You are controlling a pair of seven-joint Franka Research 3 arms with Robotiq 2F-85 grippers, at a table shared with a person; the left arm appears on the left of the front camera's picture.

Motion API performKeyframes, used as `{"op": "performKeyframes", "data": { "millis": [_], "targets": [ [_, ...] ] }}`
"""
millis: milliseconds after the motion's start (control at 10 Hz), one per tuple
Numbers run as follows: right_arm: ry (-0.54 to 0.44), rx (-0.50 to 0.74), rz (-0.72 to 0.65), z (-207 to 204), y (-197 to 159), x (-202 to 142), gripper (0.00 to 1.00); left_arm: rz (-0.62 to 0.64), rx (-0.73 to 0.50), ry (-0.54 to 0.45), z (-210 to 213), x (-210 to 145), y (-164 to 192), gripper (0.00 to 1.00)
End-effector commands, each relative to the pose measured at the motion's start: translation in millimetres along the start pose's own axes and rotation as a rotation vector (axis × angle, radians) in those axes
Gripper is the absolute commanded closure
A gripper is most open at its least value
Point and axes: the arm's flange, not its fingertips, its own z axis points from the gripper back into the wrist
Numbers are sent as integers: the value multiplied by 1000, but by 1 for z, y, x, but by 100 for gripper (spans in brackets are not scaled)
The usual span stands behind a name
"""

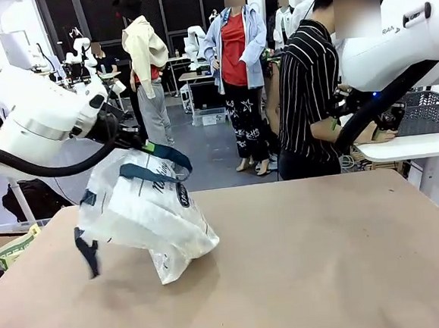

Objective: Transfer purchased items from the store into the shopping bag.
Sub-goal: Move the Reusable shopping bag to the right side of the table.

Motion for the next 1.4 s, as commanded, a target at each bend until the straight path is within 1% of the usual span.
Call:
{"op": "performKeyframes", "data": {
  "millis": [0, 100, 300, 500, 700, 800, 900, 1000, 1200, 1300],
  "targets": [
    [4, -25, 14, -4, 0, 0, 0, 43, 58, -6, 36, 6, 6, 100],
    [4, -25, 14, -4, 0, 0, 0, 71, 89, -14, 52, 10, 16, 100],
    [4, -25, 14, -4, 0, 0, 0, 133, 163, -43, 98, 20, 38, 100],
    [4, -25, 14, -4, 0, 0, 0, 205, 271, -38, 144, 28, 61, 100],
    [4, -25, 14, -4, 0, 0, 0, 251, 355, 48, 179, 38, 80, 100],
    [4, -25, 14, -4, 0, 0, 0, 250, 398, 123, 187, 40, 87, 100],
    [4, -25, 14, -4, 0, 0, 0, 281, 450, 166, 194, 42, 93, 100],
    [4, -25, 14, -4, 0, 0, 0, 290, 495, 195, 195, 44, 93, 100],
    [4, -25, 14, -4, 0, 0, 0, 279, 557, 219, 185, 45, 89, 100],
    [4, -25, 14, -4, 0, 0, 0, 278, 570, 218, 183, 46, 90, 80]
  ]
}}
